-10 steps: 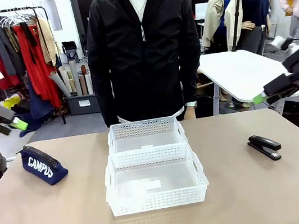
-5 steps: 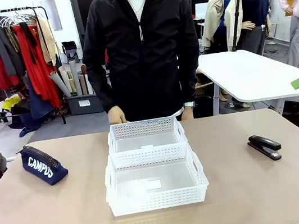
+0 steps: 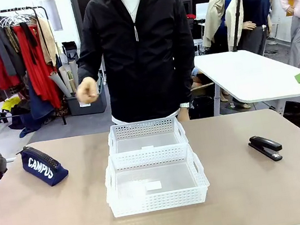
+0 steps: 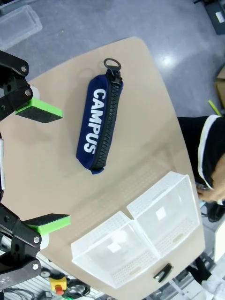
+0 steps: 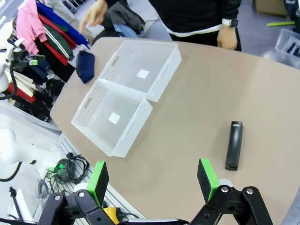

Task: Distribute items into two baskets.
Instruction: Pick up the Pencil pouch that the person points to.

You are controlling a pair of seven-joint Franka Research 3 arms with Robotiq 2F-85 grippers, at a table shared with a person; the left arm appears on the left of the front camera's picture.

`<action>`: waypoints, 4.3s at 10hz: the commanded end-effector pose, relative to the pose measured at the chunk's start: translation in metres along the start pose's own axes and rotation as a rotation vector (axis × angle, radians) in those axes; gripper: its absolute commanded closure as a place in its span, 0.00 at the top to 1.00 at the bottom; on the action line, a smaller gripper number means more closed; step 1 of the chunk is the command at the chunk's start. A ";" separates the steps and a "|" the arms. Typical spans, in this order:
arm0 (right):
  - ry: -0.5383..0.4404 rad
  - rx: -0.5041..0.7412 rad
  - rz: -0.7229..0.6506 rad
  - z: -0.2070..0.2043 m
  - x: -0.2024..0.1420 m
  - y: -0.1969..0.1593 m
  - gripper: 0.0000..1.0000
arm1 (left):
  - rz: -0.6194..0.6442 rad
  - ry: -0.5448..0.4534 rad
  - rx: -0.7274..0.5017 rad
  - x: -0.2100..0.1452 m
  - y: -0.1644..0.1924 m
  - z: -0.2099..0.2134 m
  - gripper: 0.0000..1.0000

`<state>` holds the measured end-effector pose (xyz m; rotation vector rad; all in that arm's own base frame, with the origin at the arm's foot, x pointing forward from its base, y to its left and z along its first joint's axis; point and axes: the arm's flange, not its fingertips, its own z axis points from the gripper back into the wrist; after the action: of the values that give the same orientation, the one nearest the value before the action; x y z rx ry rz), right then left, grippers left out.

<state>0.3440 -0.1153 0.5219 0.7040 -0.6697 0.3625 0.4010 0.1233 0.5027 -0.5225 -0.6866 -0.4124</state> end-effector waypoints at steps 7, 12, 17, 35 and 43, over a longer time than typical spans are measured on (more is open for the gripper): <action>0.021 -0.014 0.007 0.000 0.000 -0.001 1.00 | 0.005 0.014 0.011 -0.001 0.002 -0.002 1.00; 0.021 -0.014 0.007 0.000 0.000 -0.001 1.00 | 0.005 0.014 0.011 -0.001 0.002 -0.002 1.00; 0.021 -0.014 0.007 0.000 0.000 -0.001 1.00 | 0.041 0.093 0.051 0.018 -0.002 -0.017 1.00; 0.021 -0.014 0.007 0.000 0.000 -0.001 1.00 | 1.059 0.383 0.693 0.102 -0.008 -0.181 1.00; 0.021 -0.014 0.007 0.000 0.000 -0.001 1.00 | 1.123 0.407 0.678 0.065 0.048 -0.239 1.00</action>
<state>0.3431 -0.1148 0.5202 0.6837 -0.6465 0.3553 0.5805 0.0082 0.3760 -0.0790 -0.0429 0.7331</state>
